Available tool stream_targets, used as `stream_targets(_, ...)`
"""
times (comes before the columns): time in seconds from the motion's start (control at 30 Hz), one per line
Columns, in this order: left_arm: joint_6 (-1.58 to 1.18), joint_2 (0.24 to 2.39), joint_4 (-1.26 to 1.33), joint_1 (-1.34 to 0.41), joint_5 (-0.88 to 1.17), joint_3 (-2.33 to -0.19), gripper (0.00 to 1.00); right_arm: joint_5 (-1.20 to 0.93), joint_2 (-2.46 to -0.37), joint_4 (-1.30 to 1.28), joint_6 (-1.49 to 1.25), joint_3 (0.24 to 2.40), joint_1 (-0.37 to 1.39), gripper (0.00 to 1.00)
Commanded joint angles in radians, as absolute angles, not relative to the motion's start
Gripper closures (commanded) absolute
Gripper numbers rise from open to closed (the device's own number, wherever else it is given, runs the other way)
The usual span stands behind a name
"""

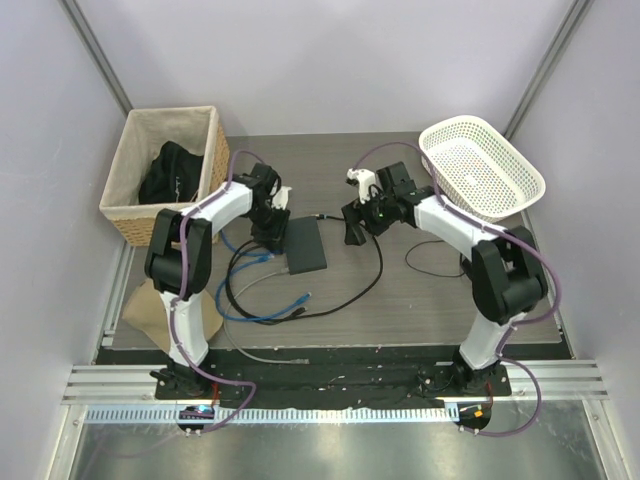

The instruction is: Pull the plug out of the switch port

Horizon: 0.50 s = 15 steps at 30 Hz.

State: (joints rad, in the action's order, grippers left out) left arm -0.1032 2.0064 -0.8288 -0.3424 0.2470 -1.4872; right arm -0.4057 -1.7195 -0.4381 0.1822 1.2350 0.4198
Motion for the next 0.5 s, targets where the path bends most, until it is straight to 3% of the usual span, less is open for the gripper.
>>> stream_targets(0.0,-0.08,1.956,-0.881,-0.347,0.229,-1.434,0.66,-0.475,-1.817,-0.338,0.043,1.347,0.43,0.16)
stream_targets(0.27,-0.098,2.026,-0.879,-0.351,0.301,-1.469,0.67,-0.496,-1.951,-0.296,-0.028,1.466,0.443,0.16)
stream_targets(0.47,-0.101,2.06,-0.887,-0.394,0.333,-1.529,0.68,-0.457,-1.912,-0.304,0.017,1.407,0.442,0.15)
